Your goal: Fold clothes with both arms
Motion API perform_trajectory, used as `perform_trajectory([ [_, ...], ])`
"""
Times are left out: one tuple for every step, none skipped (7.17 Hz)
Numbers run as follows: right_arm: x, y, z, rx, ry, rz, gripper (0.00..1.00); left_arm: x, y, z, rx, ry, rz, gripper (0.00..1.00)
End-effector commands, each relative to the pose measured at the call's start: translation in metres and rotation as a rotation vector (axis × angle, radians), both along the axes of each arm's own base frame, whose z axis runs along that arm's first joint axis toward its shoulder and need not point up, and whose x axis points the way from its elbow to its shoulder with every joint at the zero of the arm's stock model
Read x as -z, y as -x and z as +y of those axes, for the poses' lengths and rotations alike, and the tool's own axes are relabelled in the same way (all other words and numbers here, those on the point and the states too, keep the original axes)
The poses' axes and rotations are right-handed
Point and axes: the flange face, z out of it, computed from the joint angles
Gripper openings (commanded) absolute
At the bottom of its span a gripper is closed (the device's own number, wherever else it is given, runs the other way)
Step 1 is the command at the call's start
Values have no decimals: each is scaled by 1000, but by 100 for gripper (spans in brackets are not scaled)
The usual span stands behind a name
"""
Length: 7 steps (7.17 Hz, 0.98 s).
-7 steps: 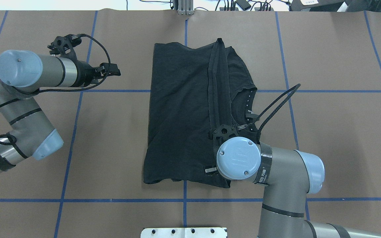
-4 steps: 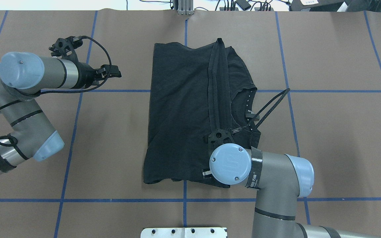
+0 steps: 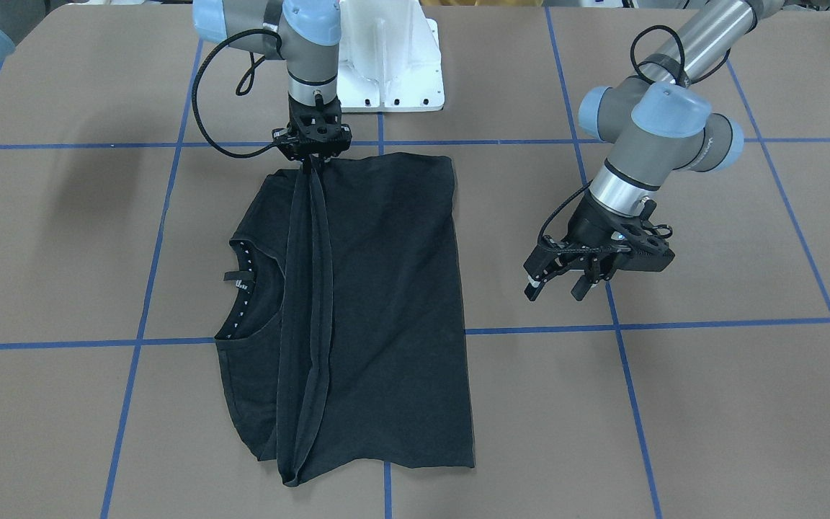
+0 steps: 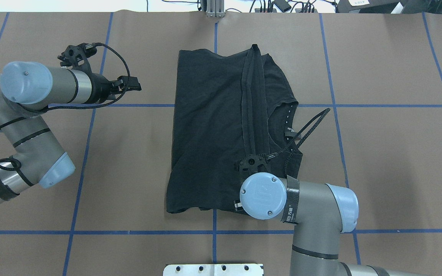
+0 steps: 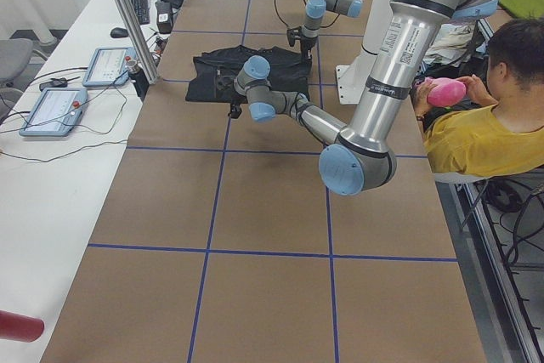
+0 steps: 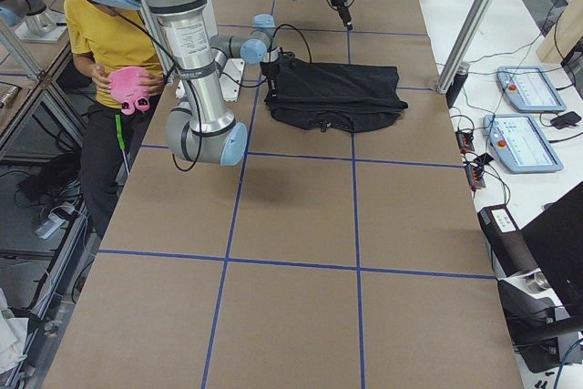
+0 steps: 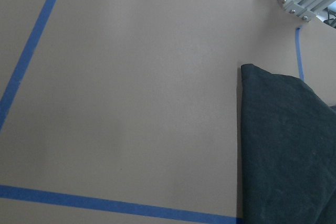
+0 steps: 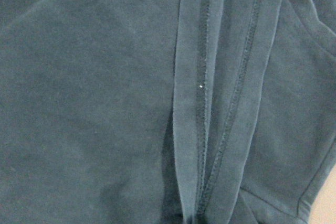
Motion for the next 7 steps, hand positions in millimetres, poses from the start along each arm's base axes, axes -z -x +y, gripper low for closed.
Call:
perform_trajectory([
  [0,-1,0,2,1,0,0,-1,-1,0,0,1,-2,100],
  [10,-17,-15,24,-19,-20,0,-2,-1,1,-1,4,-2,100],
  [16,-42,-33,90,-35,-15,0,-1,-4,2,-3,6,1,100],
  [20,-70,-35,81,3,20,0,-1,-6,4,-6,8,2,100],
  [-11,-65,-11,50,58,85,0,1,-6,5,-8,5,5,100],
  [-46,-51,31,-73,196,128,0,1,-7,6,-8,5,5,100],
  [-44,-44,41,-130,238,88,0,1,-7,6,-8,5,5,100],
])
